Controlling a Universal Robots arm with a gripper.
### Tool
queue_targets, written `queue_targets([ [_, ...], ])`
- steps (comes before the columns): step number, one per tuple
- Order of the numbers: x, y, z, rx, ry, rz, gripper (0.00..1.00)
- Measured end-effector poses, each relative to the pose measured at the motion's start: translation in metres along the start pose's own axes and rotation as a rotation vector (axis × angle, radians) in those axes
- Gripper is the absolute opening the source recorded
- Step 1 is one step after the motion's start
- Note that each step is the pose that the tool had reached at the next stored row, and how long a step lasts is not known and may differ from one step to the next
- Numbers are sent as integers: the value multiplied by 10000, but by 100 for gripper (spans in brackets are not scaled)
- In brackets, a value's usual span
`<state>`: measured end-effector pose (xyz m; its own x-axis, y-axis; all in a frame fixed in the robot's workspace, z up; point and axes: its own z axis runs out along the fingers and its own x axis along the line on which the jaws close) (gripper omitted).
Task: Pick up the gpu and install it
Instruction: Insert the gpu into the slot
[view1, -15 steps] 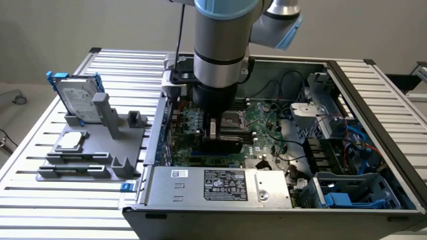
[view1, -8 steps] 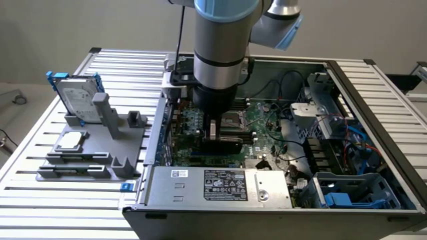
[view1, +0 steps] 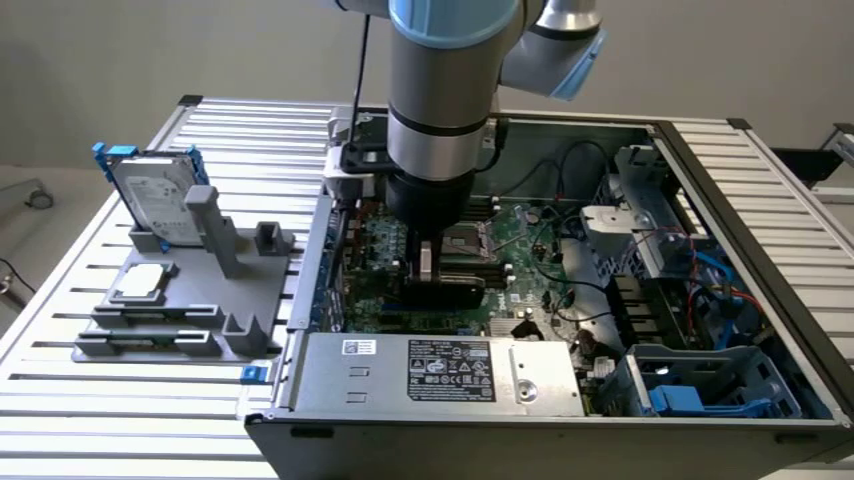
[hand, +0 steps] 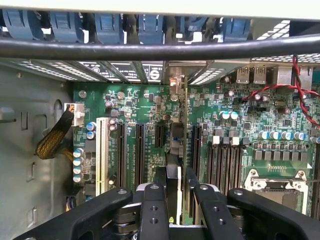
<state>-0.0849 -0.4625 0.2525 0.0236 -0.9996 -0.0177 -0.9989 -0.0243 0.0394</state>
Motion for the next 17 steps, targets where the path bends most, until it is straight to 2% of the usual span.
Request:
queue_targets([
  [5,-1,1,-1,-26,-6,-12,27],
  [6,-1,1,-12,-34,-5,-12,34],
  [8,-1,2,-44,-50,-4,-12,34],
  [17,-6,13,-324,-152,-4,-10,34],
])
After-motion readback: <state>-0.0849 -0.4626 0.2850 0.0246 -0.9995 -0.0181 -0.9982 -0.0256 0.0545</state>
